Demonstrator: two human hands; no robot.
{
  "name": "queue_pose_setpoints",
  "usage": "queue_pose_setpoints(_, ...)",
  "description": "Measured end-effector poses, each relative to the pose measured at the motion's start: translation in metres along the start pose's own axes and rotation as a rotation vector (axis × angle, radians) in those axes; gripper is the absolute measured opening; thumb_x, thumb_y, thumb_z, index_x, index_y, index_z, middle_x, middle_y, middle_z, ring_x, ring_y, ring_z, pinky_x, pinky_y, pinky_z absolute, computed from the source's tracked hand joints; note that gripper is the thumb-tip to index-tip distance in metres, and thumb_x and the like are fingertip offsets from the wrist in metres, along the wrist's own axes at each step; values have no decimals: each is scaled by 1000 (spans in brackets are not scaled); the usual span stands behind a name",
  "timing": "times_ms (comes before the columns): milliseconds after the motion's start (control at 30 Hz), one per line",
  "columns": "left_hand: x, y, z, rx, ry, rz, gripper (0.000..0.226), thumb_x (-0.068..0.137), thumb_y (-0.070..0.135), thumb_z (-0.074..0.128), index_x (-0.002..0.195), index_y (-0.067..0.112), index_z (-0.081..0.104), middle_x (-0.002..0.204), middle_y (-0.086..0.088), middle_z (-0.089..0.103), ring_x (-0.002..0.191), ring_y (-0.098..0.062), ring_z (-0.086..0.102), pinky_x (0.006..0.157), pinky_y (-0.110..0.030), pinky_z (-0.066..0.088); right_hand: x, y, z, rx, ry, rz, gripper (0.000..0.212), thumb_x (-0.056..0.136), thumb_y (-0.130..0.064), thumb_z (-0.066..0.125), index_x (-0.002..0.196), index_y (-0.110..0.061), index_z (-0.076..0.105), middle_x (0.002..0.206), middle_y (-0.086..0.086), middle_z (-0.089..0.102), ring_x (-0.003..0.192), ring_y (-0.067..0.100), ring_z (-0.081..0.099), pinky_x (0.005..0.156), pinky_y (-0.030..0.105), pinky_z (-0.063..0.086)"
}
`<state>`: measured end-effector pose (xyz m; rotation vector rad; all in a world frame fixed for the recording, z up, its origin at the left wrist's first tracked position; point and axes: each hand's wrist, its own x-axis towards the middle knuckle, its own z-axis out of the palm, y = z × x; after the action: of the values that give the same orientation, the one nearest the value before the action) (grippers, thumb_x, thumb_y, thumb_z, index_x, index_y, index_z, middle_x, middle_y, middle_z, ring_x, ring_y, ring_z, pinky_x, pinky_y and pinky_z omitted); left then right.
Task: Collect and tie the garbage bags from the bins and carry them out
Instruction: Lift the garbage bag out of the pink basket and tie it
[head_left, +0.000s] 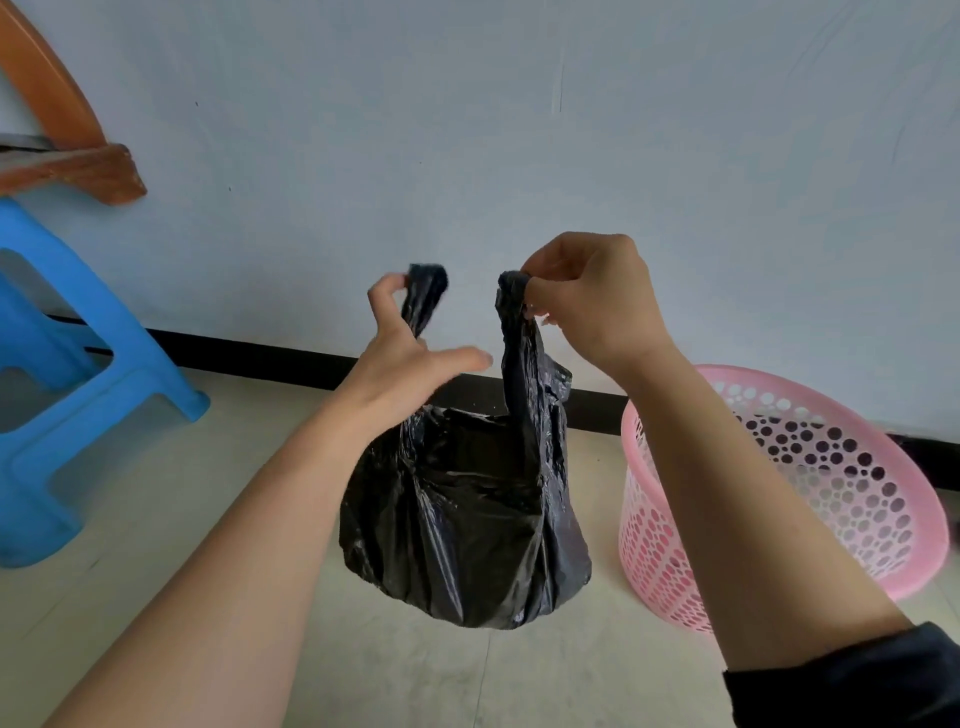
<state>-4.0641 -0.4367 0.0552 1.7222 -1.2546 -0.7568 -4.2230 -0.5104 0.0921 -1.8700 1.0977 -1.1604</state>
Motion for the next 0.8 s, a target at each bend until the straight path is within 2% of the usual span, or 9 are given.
queue_pose_setpoints(67,-2,-4,10,116,-29,-41,89,68,53,78,124,43,9,119,-12,50,88,-17,52,64,-27,36,-1,1,0,-84,-41,-25,7,78,-17,75,75,-12,71,62,-2,65,56,10,55,56,19,47)
queue_pose_setpoints(133,-3,-7,17,163,-54,-58,93,65,58,78,124,40,8,121,-8,48,97,-17,52,68,-27,37,-3,-1,1,-121,-92,-33,5,77,-13,75,74,-14,72,62,-7,64,54,5,54,50,10,42)
queue_pose_setpoints(333,2,-7,28,207,-121,-40,96,65,65,74,134,28,18,117,5,47,107,-10,50,84,-28,42,-4,-6,5,-153,-181,-44,8,74,-5,71,75,-13,72,72,1,72,69,15,68,64,19,54)
queue_pose_setpoints(433,5,-9,29,273,-194,8,65,79,62,62,128,24,41,115,10,56,106,-7,54,82,-27,44,-5,-6,6,-88,-249,-23,5,75,-6,73,75,-12,73,68,4,71,60,13,65,48,14,45)
queue_pose_setpoints(500,3,-8,30,284,-202,38,28,94,48,48,102,22,53,84,5,59,75,-3,55,63,-24,38,-5,-5,6,-36,-294,1,5,76,-6,72,77,-9,75,70,8,72,59,11,63,46,9,40)
queue_pose_setpoints(567,2,-7,30,240,-186,19,34,101,35,39,73,15,35,54,5,34,43,-5,31,49,-28,21,-4,-3,5,37,-302,46,8,78,-5,70,82,-6,76,73,9,72,59,11,60,45,9,38)
queue_pose_setpoints(633,2,-7,31,212,-175,6,37,101,27,38,69,16,24,52,5,21,41,-9,20,49,-28,16,1,3,3,95,-231,103,10,82,-8,66,86,-5,75,74,5,72,57,11,60,45,10,39)
queue_pose_setpoints(700,3,-6,30,202,-177,16,38,101,25,38,67,17,23,53,3,19,43,-10,18,47,-25,15,4,15,2,26,-114,160,16,85,-19,63,87,-6,73,76,4,73,63,15,62,51,19,43)
queue_pose_setpoints(800,5,-9,30,194,-184,16,38,99,25,40,66,19,23,53,3,20,45,-11,19,51,-30,16,5,34,7,-215,-101,247,48,90,-42,56,92,5,68,87,18,73,77,33,65,73,36,53)
